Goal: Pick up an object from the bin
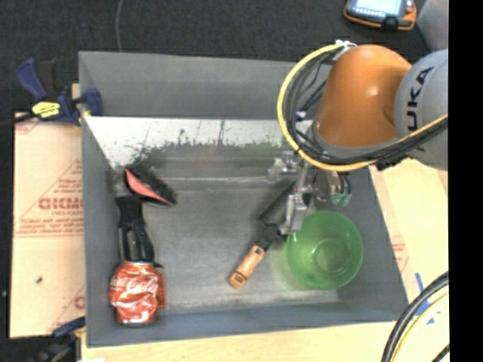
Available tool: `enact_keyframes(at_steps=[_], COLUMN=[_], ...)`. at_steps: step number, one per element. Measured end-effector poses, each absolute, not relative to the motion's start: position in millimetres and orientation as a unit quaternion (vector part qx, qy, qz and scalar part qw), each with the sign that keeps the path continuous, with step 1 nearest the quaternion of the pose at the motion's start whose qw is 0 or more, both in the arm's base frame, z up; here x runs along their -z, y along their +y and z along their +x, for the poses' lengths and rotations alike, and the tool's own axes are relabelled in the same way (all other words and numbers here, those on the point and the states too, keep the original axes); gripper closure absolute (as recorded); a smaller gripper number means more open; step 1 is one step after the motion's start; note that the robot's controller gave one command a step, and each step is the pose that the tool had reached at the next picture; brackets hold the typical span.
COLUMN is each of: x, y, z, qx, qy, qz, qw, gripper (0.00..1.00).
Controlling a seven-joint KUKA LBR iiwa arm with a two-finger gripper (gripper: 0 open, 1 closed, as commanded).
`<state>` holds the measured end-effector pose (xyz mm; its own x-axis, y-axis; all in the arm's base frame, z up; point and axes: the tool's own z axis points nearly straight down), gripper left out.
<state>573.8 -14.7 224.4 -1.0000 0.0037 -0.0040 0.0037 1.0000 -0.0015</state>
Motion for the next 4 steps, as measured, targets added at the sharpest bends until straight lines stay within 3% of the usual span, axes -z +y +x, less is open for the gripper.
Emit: enact_keyframes(at_steps=[2,3,4], x=[-212.5,-144.7,-174.6], y=[-11.0,-37.4,-21.1], z=[570.4,622.3,580.1], qx=[0.001,0.001,-0.001], qy=[1.000,1.000,1.000], qz=[0.013,-0.011,0.020], qw=[0.006,0.007,0.007], gripper=[0.00,0.00,0.00])
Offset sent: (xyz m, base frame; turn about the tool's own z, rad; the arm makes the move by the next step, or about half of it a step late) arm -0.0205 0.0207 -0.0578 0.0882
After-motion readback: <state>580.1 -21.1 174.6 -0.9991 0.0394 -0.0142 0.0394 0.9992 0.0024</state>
